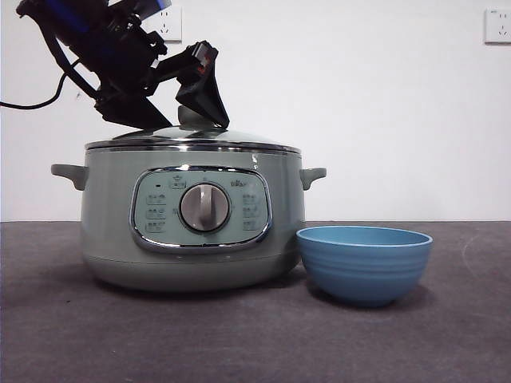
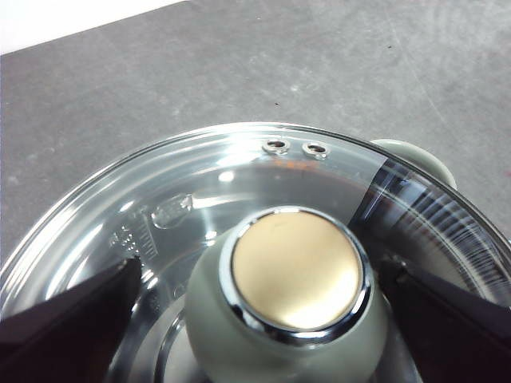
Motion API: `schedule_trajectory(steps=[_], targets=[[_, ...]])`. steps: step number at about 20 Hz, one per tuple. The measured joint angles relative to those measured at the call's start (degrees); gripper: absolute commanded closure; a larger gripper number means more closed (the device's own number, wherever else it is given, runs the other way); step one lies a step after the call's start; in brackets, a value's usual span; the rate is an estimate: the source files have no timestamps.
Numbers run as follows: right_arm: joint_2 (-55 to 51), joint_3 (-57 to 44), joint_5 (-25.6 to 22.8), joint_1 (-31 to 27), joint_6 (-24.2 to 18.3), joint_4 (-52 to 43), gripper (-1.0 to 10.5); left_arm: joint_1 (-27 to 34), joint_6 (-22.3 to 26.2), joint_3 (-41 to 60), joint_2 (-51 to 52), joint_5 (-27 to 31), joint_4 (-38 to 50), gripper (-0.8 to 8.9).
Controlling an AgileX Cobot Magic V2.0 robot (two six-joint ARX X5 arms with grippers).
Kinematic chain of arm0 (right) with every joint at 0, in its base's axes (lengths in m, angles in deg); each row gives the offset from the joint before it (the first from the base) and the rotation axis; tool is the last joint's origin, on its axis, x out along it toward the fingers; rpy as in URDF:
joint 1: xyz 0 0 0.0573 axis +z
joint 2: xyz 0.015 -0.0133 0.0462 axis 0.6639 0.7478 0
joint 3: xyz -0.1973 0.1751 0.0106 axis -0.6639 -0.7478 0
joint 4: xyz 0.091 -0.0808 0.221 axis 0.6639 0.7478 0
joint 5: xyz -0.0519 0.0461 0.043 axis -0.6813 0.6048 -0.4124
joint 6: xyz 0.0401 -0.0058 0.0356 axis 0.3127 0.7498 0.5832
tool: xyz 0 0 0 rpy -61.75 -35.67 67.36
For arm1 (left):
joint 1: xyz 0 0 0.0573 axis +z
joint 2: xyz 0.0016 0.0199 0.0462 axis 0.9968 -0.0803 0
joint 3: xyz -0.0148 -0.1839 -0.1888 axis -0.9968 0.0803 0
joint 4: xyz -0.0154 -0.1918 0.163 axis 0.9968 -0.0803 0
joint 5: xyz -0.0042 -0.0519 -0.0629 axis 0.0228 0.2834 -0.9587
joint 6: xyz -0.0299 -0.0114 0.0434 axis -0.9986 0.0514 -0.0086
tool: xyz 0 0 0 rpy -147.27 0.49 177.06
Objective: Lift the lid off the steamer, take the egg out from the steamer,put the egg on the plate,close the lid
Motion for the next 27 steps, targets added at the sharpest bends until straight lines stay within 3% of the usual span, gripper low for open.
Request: schedule_trajectory(steps=[3,8,19,27], targets=[[0.0,0.0,0.0,0.0,0.0,0.04,3.5,-0.52,0.13,-0.04,-0.02,-0.11,0.26,6.42],[0.0,0.0,0.0,0.0,0.0,0.07,3.5,-0.9,0.96,-0.28,-0.02,-0.2,0.48,8.24],[0.0,0.0,0.0,0.0,0.0,0.22,3.5,-0.9,0.44,-0.13,0.92,-0.22,0.13,8.22],[0.0,0.0,-1.57,-0.02,0.44,0.31,3.5,-0.87,-0.59,0.09,7.56,-0.11,-1.68,8.22]])
